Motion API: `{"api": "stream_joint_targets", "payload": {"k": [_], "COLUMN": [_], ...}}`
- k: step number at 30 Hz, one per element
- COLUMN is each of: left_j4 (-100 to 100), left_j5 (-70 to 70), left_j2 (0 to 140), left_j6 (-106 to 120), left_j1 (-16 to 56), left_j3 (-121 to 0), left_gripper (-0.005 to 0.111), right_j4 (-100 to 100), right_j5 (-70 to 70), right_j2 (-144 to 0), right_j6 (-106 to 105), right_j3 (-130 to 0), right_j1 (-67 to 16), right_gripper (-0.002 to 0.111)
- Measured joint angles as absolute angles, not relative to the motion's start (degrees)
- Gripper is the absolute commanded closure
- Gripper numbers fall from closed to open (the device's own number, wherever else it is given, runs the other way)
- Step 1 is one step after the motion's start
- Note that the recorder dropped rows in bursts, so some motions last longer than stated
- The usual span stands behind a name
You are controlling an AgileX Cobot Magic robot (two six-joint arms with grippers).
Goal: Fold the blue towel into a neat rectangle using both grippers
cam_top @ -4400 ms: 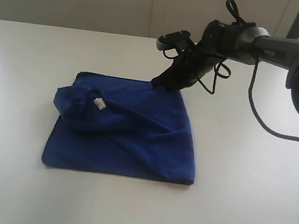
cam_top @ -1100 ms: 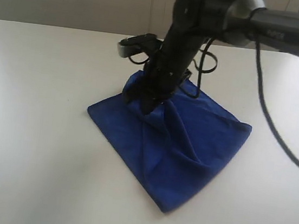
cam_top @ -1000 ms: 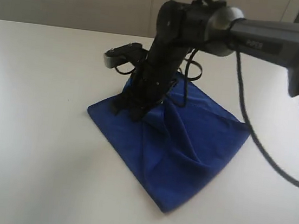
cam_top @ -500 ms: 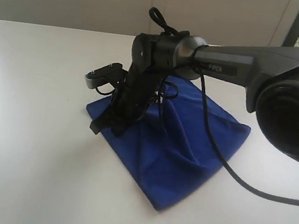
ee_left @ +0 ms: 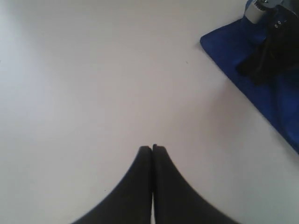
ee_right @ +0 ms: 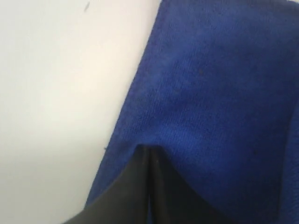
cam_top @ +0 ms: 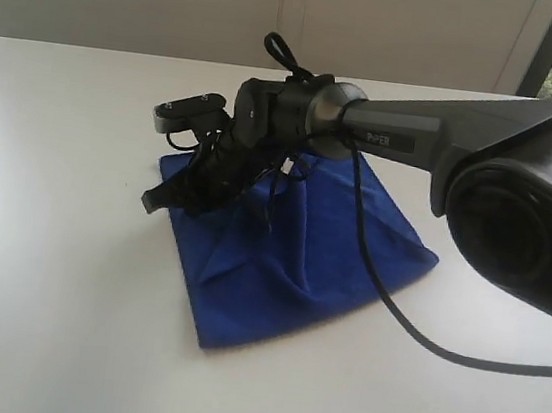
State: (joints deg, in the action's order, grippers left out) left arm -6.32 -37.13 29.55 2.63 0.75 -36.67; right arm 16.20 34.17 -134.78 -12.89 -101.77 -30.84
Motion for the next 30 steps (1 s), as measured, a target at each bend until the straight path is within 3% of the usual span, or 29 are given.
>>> {"api": "stream_joint_targets", "payload": {"k": [10,20,30], "left_j4": [-6.32,-6.32,-6.32], "left_j5": [-37.13,-37.13,-37.13], "left_j2": [29.55,29.55,29.55], "left_j6": [2.63,2.63,2.63], "left_j1": [0.75,0.75,0.75], "left_j3": [-36.67,-36.67,-36.67], "left_gripper": [0.107,0.107,0.107], "right_j4": [16.32,14.68,12.01], "right_j5": [21.91,35.26,41.58], "right_j2": [-138.00,-131.39,-121.09], "right_j6": [-7.76,-7.53,-7.53], "right_j3": [-103.64,-103.71,-91.84], "right_j1": [-30.84,-30.23,-20.94], "right_gripper": [0.108,0.108,0.108]}}
